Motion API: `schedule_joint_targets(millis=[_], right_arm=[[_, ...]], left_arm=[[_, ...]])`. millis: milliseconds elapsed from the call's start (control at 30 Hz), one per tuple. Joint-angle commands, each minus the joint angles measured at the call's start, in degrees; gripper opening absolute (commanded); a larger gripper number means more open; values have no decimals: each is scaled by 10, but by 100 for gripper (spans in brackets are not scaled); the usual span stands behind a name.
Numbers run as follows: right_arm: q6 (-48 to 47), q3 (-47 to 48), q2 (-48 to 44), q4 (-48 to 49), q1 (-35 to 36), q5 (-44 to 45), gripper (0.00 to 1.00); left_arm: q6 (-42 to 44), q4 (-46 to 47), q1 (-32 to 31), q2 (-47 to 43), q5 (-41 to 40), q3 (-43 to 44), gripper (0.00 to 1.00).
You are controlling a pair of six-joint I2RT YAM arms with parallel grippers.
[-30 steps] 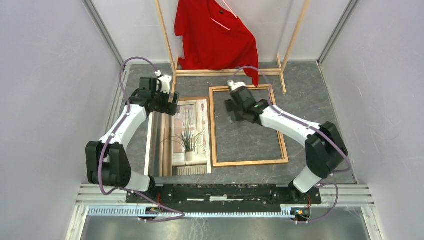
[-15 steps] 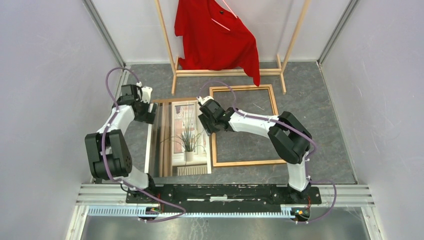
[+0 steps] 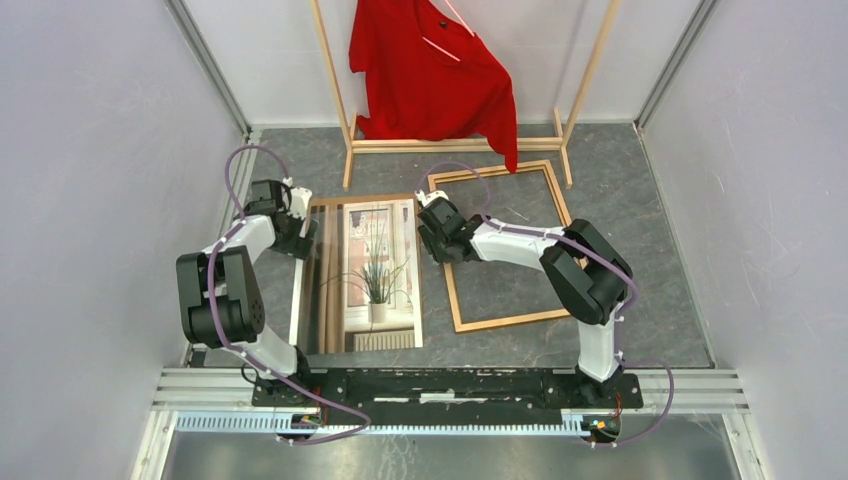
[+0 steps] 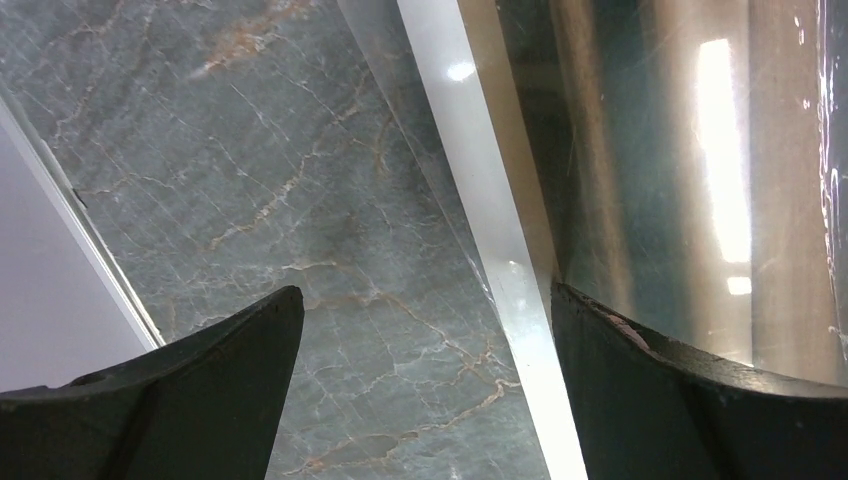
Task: Put the photo into the frame
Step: Adjust the photo frame at the center of the board.
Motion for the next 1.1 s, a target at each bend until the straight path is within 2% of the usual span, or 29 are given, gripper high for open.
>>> schedule_joint_targets(millis=[0,233,400,467,800,900,1067], right_arm=[[4,9,-22,1,2,-32,62],[43,4,-37,9,3,-102,68],[97,-48,-35,82,-17,-220,69],[110,-54,-32,104,-19,-238,69],[142,22,4,93,-20,-213,69],[132,42,-6,53,-22,-150,71],[116,13,-88,30,-17,-46,76]], left_arm=[[23,28,0,6,-17,0,100],[20,1,6,-16,5,30,100],[26,-11,24,-20,14,57,100],[25,-14,31,-15,15,75,100],[19,-30,36,2,15,121,100],[22,-40,39,-1,22,125,100],[61,-51,56,-21,33,95,100]])
